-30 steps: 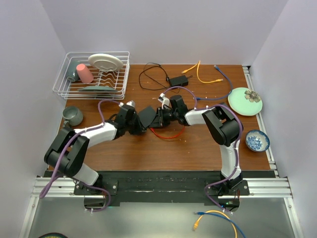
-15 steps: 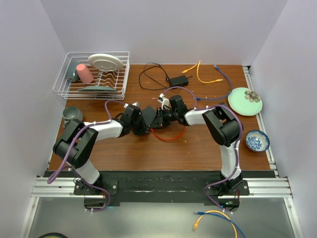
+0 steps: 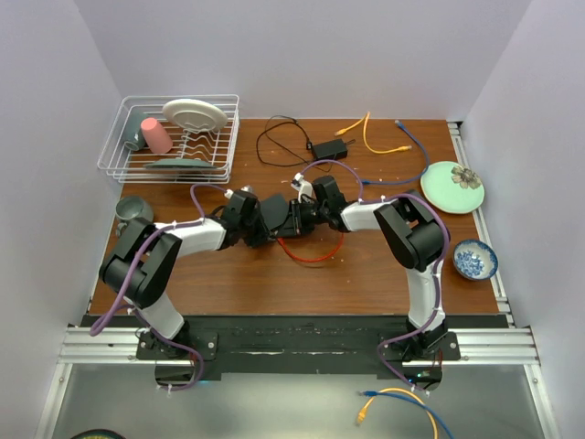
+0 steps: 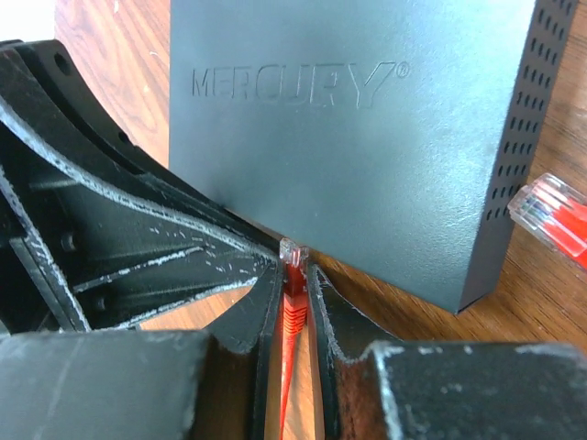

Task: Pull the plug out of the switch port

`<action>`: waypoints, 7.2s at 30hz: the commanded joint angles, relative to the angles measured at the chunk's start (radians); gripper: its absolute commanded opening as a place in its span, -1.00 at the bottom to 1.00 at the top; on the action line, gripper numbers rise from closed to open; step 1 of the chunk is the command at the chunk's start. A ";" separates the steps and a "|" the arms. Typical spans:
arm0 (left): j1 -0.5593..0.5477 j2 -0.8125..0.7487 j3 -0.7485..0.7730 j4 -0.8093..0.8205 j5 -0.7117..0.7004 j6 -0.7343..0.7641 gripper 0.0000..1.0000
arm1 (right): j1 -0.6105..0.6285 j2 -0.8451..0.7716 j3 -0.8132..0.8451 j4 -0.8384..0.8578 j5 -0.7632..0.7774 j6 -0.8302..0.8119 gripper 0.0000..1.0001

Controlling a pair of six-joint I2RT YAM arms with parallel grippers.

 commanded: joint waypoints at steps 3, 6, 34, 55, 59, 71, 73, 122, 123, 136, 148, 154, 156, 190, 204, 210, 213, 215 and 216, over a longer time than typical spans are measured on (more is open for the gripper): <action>0.028 -0.002 0.004 -0.073 -0.086 0.019 -1.00 | 0.016 -0.007 -0.084 -0.234 0.164 -0.081 -1.00; 0.034 -0.013 0.007 -0.079 -0.089 0.025 -1.00 | 0.016 -0.094 -0.101 -0.270 0.190 -0.090 -1.00; 0.031 -0.386 -0.046 -0.097 0.015 0.111 -0.81 | -0.097 -0.407 0.697 -0.815 0.707 -0.112 -1.00; 0.031 -0.452 -0.082 -0.145 -0.008 0.186 -0.87 | -0.355 0.056 0.958 -0.657 0.939 0.009 -1.00; 0.031 -0.471 -0.053 -0.215 -0.045 0.220 -0.88 | -0.363 0.093 0.954 -0.596 0.979 -0.021 -1.00; 0.034 -0.493 -0.003 -0.260 -0.138 0.215 -0.90 | -0.322 -0.047 0.885 -0.485 1.031 0.009 0.25; 0.039 -0.493 0.024 -0.274 -0.187 0.214 -0.91 | -0.300 -0.120 0.847 -0.465 1.005 0.023 0.25; 0.272 -0.240 -0.235 0.248 -0.051 -0.088 -0.10 | -0.009 0.039 0.279 -0.263 0.532 -0.001 0.09; 0.272 -0.214 -0.227 0.248 -0.047 -0.082 -0.10 | -0.007 0.041 0.272 -0.258 0.532 -0.001 0.09; 0.266 0.016 -0.045 0.081 -0.004 0.062 -0.68 | -0.001 -0.033 0.127 -0.211 0.519 0.031 -0.08; 0.168 0.056 0.024 0.013 -0.010 0.125 -0.76 | 0.025 -0.166 -0.090 -0.143 0.546 0.078 -0.20; 0.117 0.032 0.001 0.019 -0.022 0.111 -0.77 | 0.025 -0.237 -0.166 -0.146 0.571 0.071 -0.21; 0.105 0.029 0.000 0.019 -0.023 0.106 -0.77 | 0.025 -0.254 -0.178 -0.146 0.574 0.071 -0.21; 0.033 -0.148 0.026 -0.099 -0.143 0.105 -0.69 | 0.024 -0.386 -0.221 -0.217 0.632 0.020 -0.20; 0.036 -0.010 0.075 -0.070 -0.114 0.116 -0.69 | 0.025 -0.380 -0.267 -0.178 0.606 0.040 -0.20; 0.034 0.024 0.105 -0.071 -0.115 0.122 -0.69 | 0.025 -0.367 -0.278 -0.165 0.597 0.049 -0.20; 0.034 0.015 0.112 -0.077 -0.120 0.122 -0.69 | 0.025 -0.372 -0.275 -0.169 0.602 0.043 -0.20; 0.036 0.006 0.116 -0.099 -0.125 0.123 -0.69 | 0.025 -0.373 -0.267 -0.171 0.602 0.045 -0.20; 0.039 0.001 0.125 -0.108 -0.129 0.123 -0.69 | 0.025 -0.380 -0.265 -0.174 0.602 0.043 -0.20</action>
